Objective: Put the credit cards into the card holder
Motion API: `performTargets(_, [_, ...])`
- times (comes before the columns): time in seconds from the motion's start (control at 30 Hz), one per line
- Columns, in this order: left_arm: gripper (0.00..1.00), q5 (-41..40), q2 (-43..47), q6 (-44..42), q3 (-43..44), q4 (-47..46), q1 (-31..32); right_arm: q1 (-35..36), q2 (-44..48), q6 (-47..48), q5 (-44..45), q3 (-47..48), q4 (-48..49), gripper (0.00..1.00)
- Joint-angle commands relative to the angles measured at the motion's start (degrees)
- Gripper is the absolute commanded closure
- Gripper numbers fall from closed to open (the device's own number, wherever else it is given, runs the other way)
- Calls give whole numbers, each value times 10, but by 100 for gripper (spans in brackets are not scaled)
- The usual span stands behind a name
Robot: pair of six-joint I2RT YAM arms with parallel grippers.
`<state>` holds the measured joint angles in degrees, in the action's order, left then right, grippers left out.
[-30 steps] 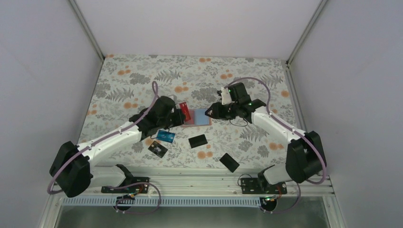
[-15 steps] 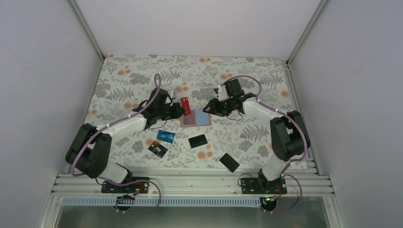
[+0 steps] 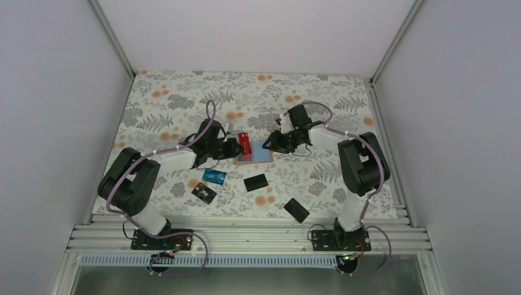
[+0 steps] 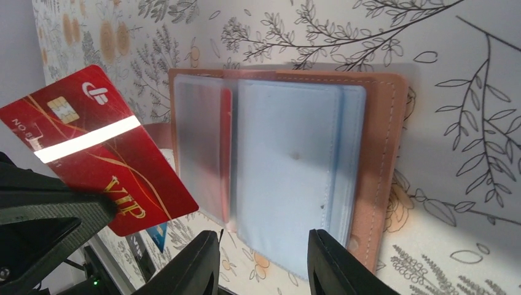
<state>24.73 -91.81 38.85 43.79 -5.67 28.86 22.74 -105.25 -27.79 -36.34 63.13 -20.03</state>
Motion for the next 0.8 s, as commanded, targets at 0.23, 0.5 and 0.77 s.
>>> performTargets(0.23, [97, 20, -36, 16, -7, -58, -2, -18, -51, 16, -11, 23, 20, 62])
performTargets(0.5, [98, 24, -58, 24, -8, -72, -2, -23, -61, 20, -15, 20, 19, 62])
performTargets(0.77, [98, 28, -70, 31, -10, -81, -2, -24, -71, 21, -21, 18, 22, 62])
